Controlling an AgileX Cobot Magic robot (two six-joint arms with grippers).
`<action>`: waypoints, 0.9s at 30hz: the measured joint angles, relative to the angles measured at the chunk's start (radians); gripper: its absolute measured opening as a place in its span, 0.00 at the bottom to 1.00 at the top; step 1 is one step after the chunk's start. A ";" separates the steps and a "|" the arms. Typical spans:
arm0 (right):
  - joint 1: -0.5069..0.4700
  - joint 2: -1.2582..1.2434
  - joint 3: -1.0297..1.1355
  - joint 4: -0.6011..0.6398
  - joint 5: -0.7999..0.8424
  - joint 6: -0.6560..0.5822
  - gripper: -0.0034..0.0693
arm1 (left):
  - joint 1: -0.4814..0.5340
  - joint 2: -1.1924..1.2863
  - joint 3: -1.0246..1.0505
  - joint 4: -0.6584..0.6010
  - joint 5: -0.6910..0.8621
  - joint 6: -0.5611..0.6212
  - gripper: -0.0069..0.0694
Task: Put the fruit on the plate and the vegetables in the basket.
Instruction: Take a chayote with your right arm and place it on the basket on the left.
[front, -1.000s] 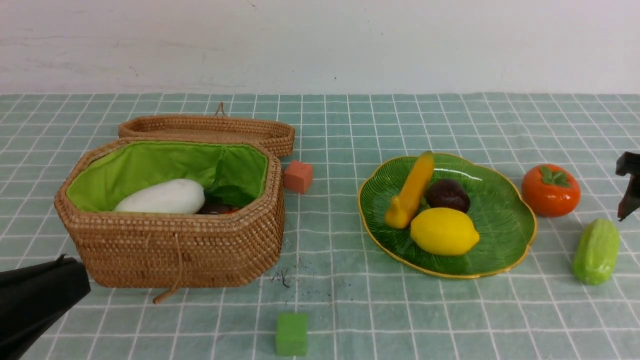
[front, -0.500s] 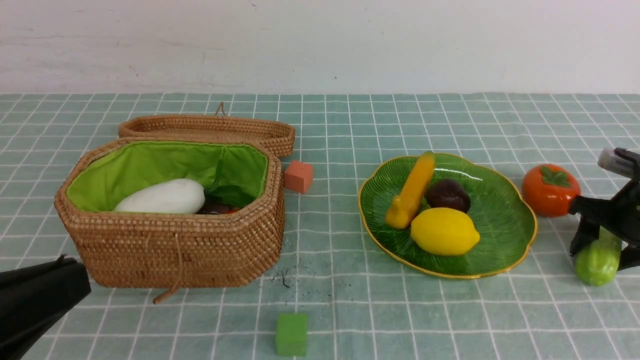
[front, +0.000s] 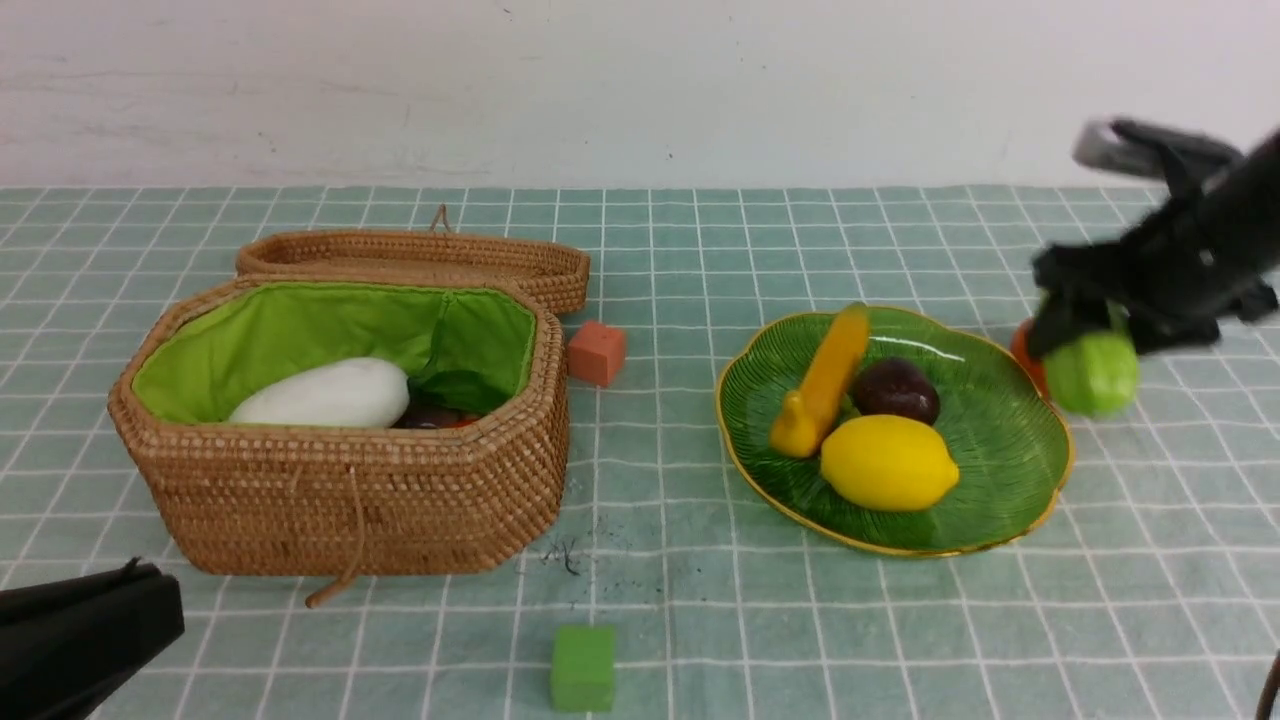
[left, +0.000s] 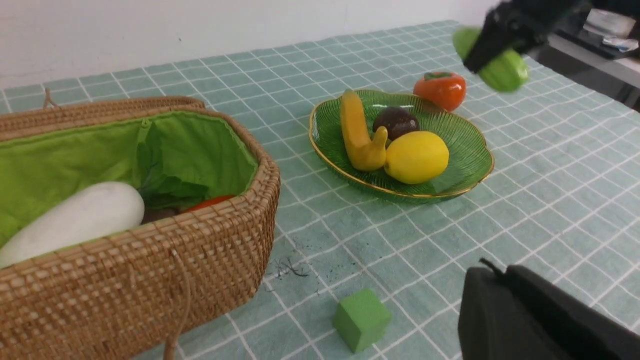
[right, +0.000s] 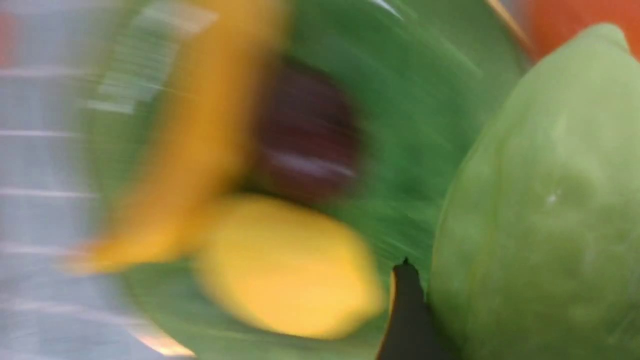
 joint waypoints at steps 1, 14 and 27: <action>0.000 0.000 -0.011 0.002 0.001 -0.012 0.65 | 0.000 0.000 0.000 0.000 0.002 0.000 0.12; 0.573 0.318 -0.502 0.272 -0.233 -0.682 0.65 | 0.000 0.000 0.000 0.294 0.121 -0.374 0.12; 0.622 0.399 -0.508 0.240 -0.312 -0.650 0.97 | 0.000 0.000 0.000 0.370 0.155 -0.492 0.12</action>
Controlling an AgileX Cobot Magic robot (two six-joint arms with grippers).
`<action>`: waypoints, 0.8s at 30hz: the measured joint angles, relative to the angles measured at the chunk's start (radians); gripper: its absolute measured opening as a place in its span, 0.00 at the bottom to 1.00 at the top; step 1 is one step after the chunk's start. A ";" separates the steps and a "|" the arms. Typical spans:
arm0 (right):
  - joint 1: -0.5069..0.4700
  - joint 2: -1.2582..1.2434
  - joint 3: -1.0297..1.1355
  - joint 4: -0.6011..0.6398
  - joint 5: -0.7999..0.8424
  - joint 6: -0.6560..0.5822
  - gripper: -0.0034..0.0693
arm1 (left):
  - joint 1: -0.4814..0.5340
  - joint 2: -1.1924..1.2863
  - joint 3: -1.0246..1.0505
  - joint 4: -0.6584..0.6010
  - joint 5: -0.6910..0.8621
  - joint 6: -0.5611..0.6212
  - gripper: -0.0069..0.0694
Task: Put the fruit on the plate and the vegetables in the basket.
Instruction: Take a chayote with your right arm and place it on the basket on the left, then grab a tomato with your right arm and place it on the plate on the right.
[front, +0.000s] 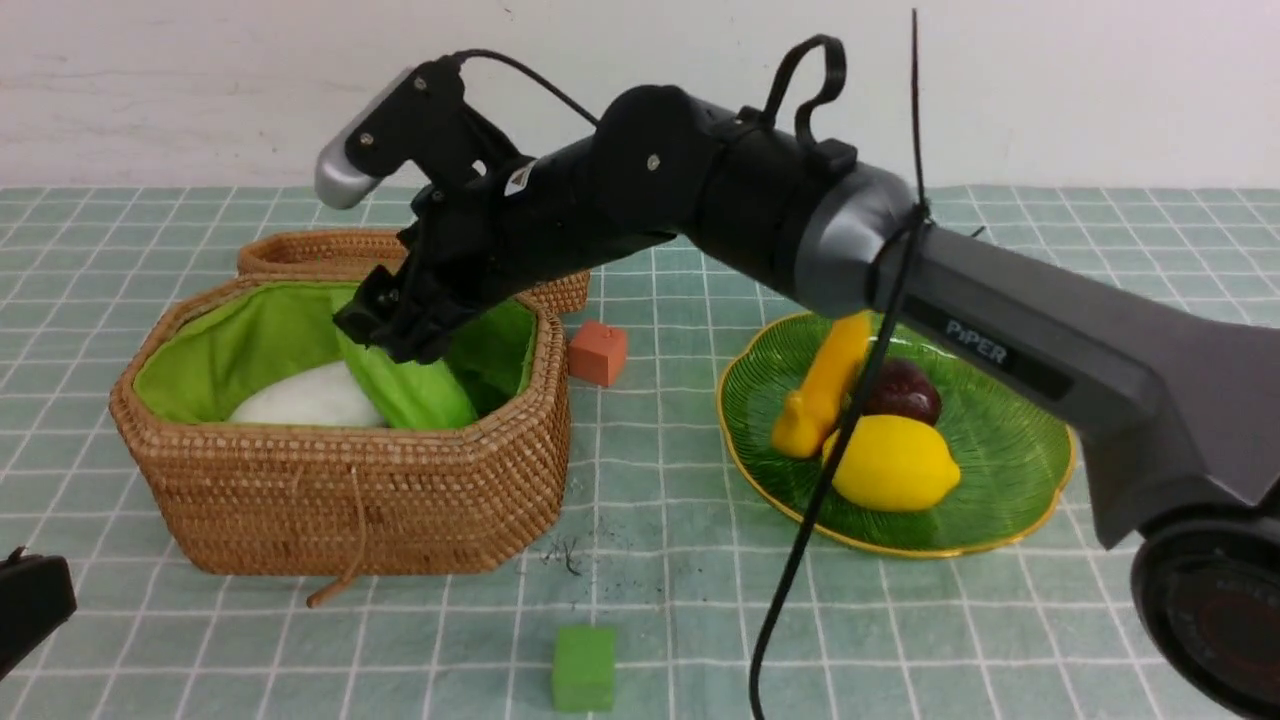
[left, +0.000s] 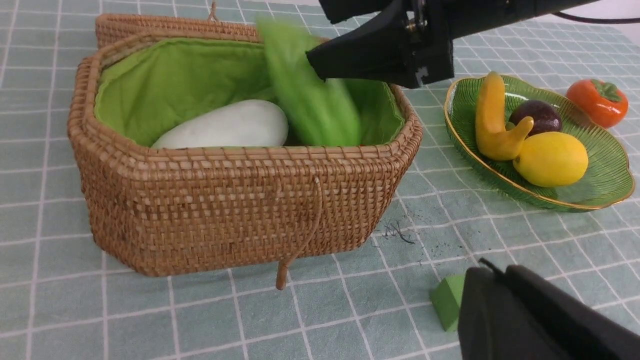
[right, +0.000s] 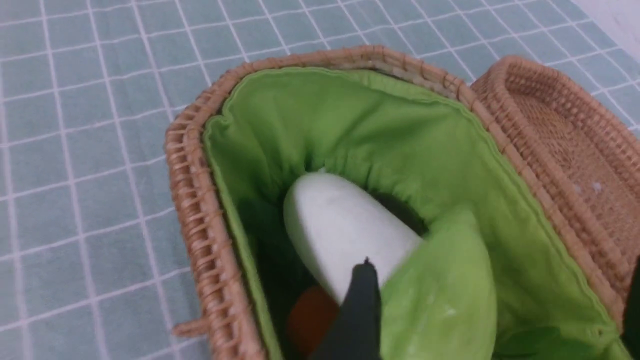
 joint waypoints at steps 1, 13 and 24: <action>-0.006 -0.024 0.000 -0.022 0.046 0.033 0.97 | 0.000 0.000 0.000 0.001 -0.006 0.000 0.12; -0.350 -0.264 0.003 -0.647 0.582 0.695 0.38 | 0.000 0.000 0.000 -0.069 -0.236 0.201 0.12; -0.864 -0.030 0.101 -0.325 0.492 0.854 0.61 | 0.000 0.000 0.000 -0.103 -0.183 0.229 0.12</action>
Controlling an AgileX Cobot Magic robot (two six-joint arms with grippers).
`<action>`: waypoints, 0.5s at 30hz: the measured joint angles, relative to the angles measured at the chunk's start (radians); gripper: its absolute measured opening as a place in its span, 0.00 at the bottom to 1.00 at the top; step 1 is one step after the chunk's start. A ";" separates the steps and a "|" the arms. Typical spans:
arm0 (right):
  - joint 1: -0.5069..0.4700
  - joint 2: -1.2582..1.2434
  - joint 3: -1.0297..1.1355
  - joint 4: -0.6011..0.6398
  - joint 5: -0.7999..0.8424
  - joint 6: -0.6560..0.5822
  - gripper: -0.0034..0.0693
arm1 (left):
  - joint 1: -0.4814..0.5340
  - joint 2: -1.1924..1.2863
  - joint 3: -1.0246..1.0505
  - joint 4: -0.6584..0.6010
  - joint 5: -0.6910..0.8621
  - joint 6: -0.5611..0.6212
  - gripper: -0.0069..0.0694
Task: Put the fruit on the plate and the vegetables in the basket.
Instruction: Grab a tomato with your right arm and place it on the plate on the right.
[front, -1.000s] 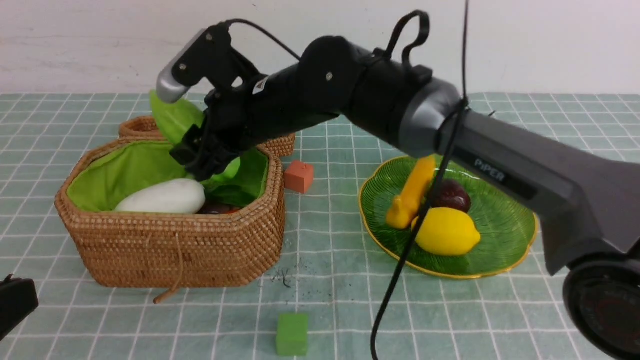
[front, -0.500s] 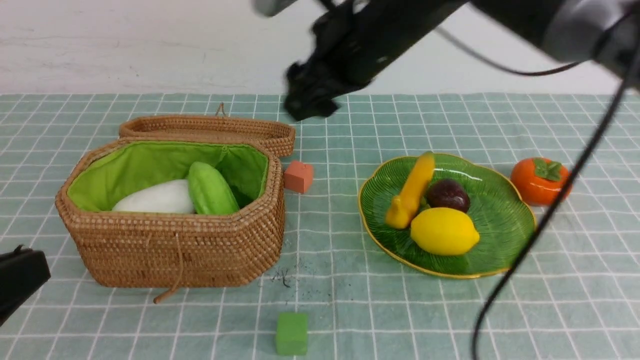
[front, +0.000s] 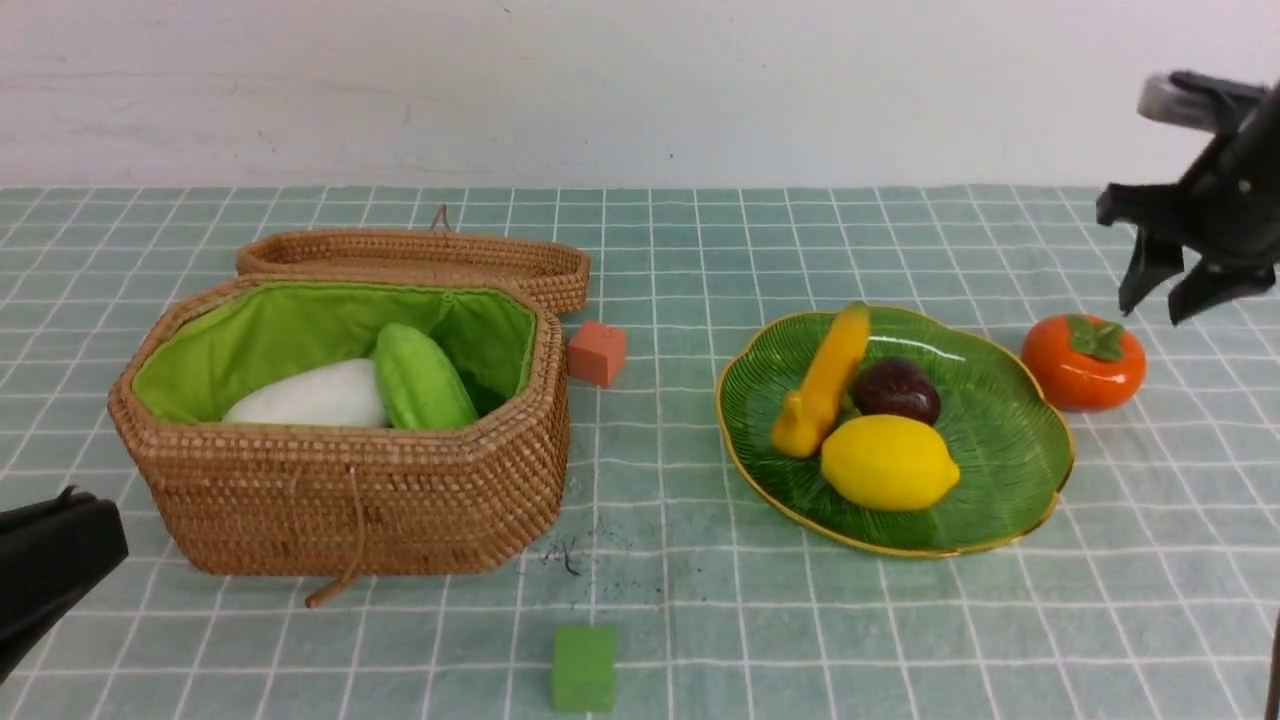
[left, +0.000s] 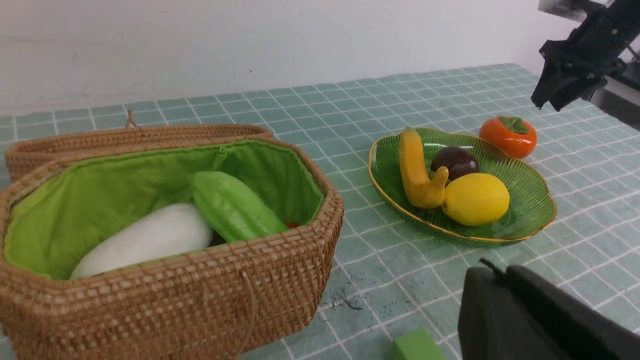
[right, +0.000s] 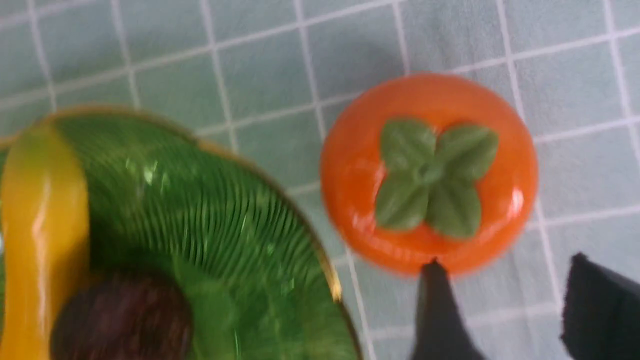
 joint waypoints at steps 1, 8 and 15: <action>-0.017 0.020 0.000 0.039 -0.019 -0.010 0.67 | 0.000 0.000 0.000 0.000 0.005 0.000 0.12; -0.082 0.118 0.000 0.181 -0.127 -0.069 0.97 | 0.000 0.000 0.000 0.000 0.008 0.001 0.12; -0.080 0.171 -0.001 0.307 -0.181 -0.102 0.97 | 0.000 0.000 0.000 -0.001 0.009 0.001 0.13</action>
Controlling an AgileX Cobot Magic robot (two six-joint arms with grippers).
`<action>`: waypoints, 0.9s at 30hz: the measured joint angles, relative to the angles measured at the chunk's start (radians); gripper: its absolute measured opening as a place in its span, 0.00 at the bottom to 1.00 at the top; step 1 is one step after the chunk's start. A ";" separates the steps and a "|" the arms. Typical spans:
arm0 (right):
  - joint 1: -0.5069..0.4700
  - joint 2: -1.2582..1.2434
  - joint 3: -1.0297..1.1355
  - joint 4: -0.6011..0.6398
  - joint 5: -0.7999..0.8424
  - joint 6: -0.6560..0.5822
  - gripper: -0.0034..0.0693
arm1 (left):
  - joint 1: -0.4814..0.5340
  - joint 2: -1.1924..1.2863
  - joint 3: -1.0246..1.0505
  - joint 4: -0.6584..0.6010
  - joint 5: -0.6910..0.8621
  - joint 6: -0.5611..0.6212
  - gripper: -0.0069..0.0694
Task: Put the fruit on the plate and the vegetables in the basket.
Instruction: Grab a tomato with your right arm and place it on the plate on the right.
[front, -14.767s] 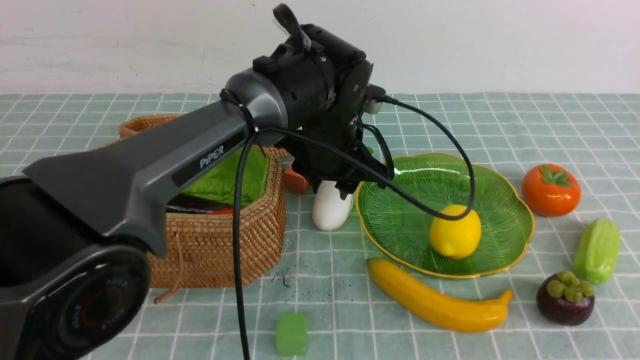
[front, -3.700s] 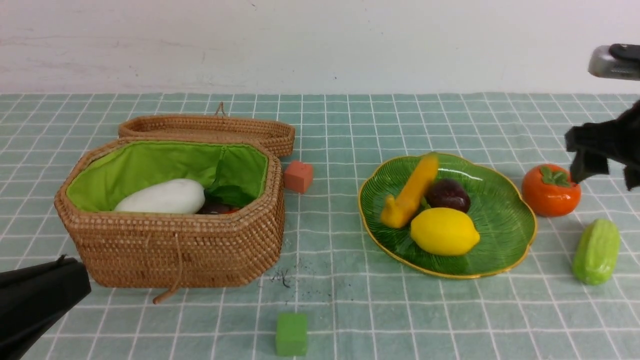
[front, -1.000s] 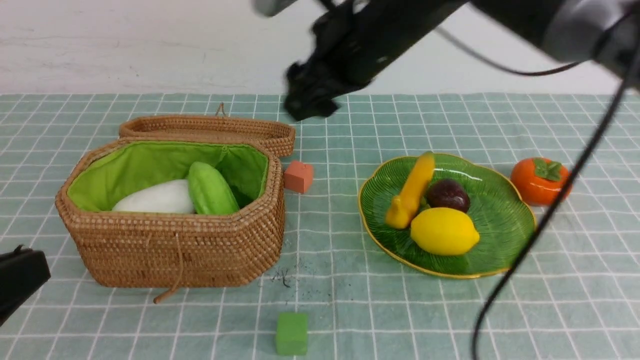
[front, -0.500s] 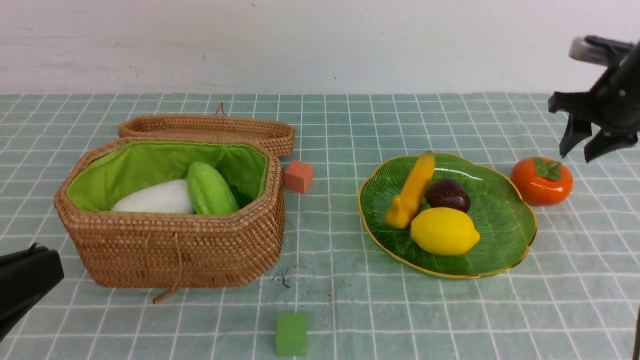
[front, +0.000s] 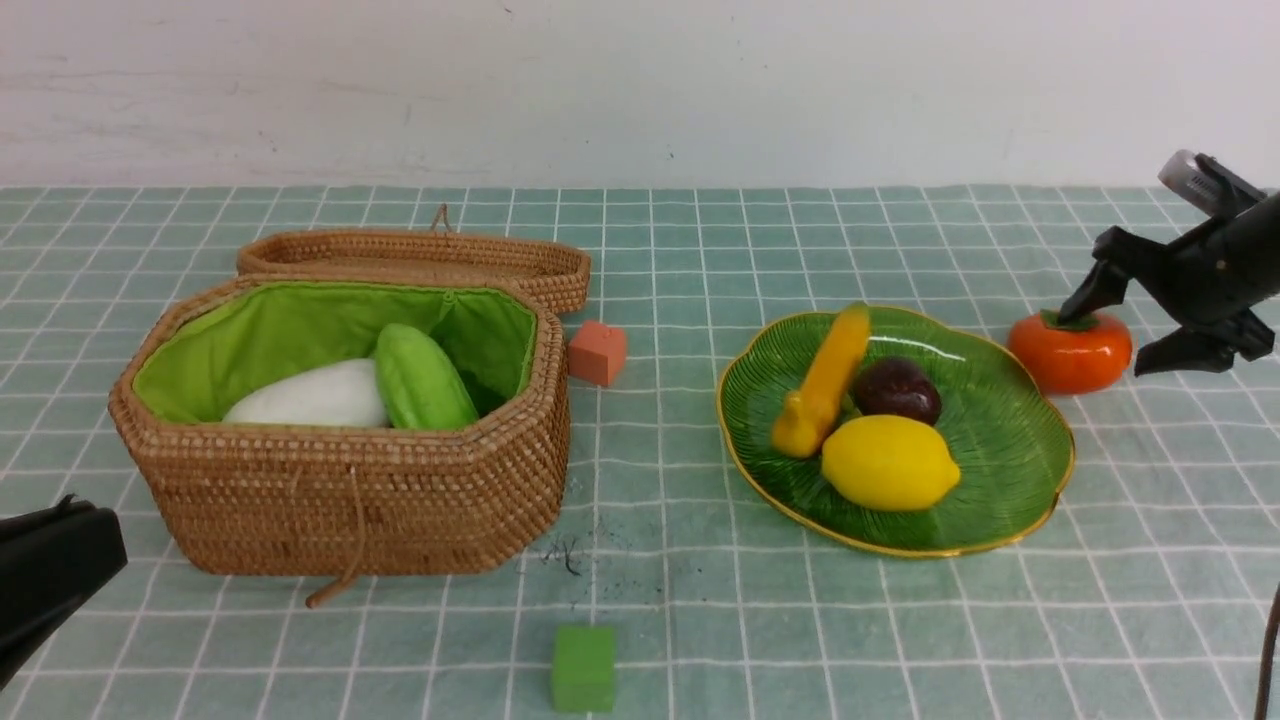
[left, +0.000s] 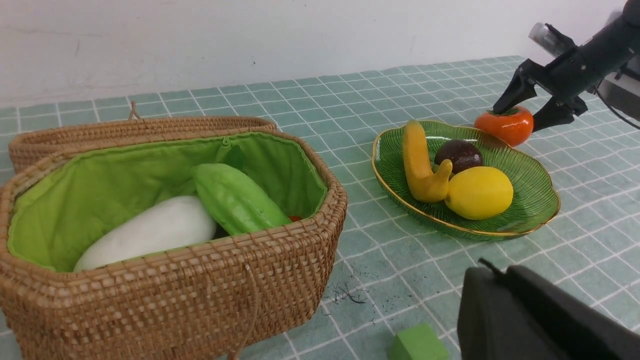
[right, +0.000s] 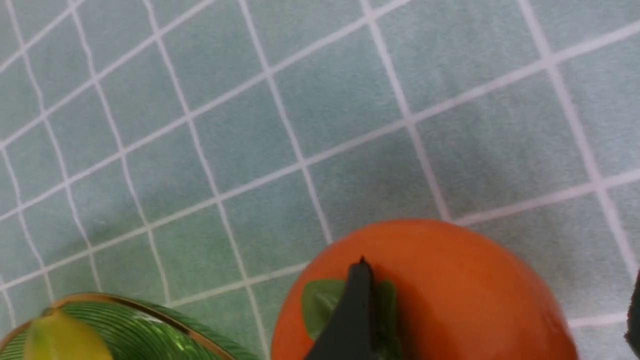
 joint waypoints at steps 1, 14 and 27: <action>0.000 0.003 0.000 0.014 0.000 -0.009 0.97 | 0.000 0.000 0.000 0.000 0.000 0.000 0.13; 0.000 0.007 0.000 0.078 0.004 -0.077 0.72 | 0.000 0.000 0.000 0.001 0.000 0.000 0.13; 0.048 -0.177 -0.046 -0.066 0.238 -0.093 0.72 | 0.000 0.000 0.000 0.002 -0.058 0.000 0.14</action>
